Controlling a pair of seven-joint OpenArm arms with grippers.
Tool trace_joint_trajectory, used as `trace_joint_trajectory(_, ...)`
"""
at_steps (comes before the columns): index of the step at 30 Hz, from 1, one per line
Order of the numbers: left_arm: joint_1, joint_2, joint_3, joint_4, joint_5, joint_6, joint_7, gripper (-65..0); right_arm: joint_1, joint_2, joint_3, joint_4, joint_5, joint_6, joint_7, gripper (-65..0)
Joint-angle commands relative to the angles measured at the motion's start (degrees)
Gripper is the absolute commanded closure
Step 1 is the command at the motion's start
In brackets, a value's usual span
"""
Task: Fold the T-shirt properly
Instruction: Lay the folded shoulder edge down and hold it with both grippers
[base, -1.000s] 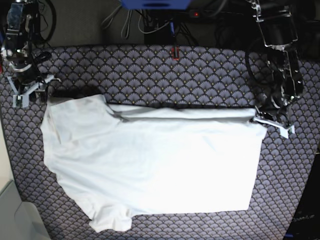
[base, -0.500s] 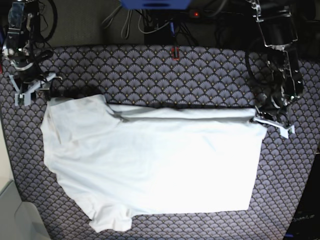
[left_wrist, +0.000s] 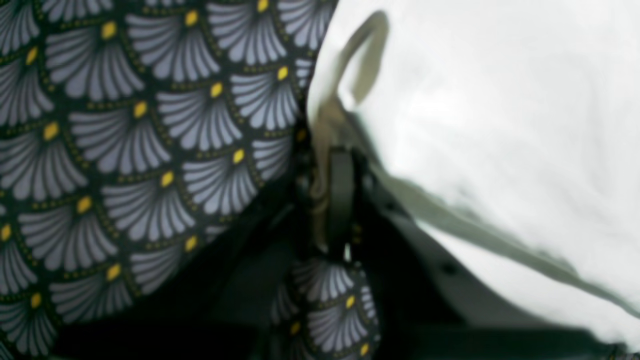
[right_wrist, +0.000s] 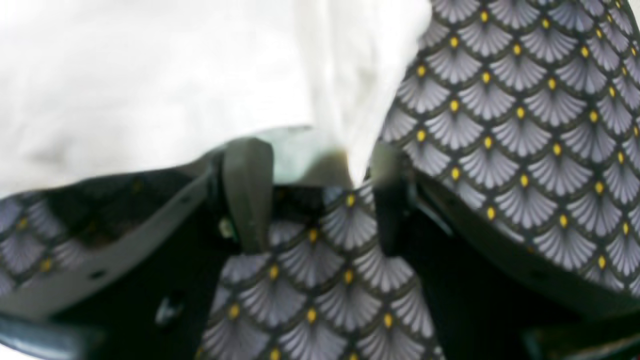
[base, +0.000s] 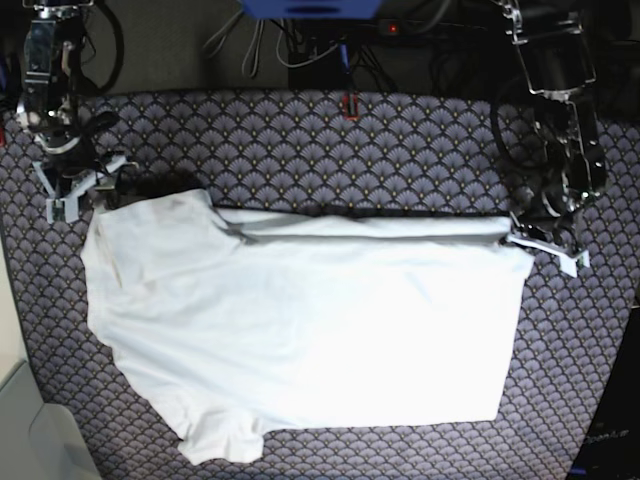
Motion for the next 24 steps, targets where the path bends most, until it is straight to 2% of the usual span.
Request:
trace_joint_trajectory(1, -0.56, -0.62, -0.13, 0.78, 0.34, 0.32, 0.25, -0.5, 0.5, 1.61, 0.35, -0.05, 0.09, 0.95, 0.98, -33.2)
trace_joint_trajectory(4, -0.56, -0.71, -0.13, 0.78, 0.34, 0.32, 0.25, -0.5, 1.81, 1.96, 0.26, -1.81, 0.09, 3.5, 0.98, -33.1)
trace_joint_trajectory(13, -0.56, -0.71, -0.13, 0.78, 0.17, 0.32, 0.25, -0.5, 2.17, 1.88, 0.17, -2.07, 0.09, 3.67, 1.16, -32.2)
trace_joint_trajectory(16, -0.65, -0.71, -0.13, 0.78, 0.26, 0.32, 0.25, -0.5, 3.13, 1.7, 0.17, -2.16, 0.0, 3.67, 1.16, -24.0)
trace_joint_trajectory(20, -0.65, -0.71, -0.13, 0.78, 0.26, 0.32, 0.25, -0.5, 3.31, 3.02, -3.26, -2.16, -0.08, 3.67, 1.16, -2.3)
trace_joint_trajectory(21, -0.74, -0.71, -0.13, 0.78, 0.17, 0.32, 0.25, -0.5, 3.31, 4.07, -4.49, -2.25, -0.08, 3.67, 1.16, 0.0)
trace_joint_trajectory(24, -0.74, -0.71, -0.13, 0.78, 0.08, 0.32, 0.34, -0.5, 3.04, 5.04, -7.39, -1.99, -0.08, 3.67, 1.07, 0.0)
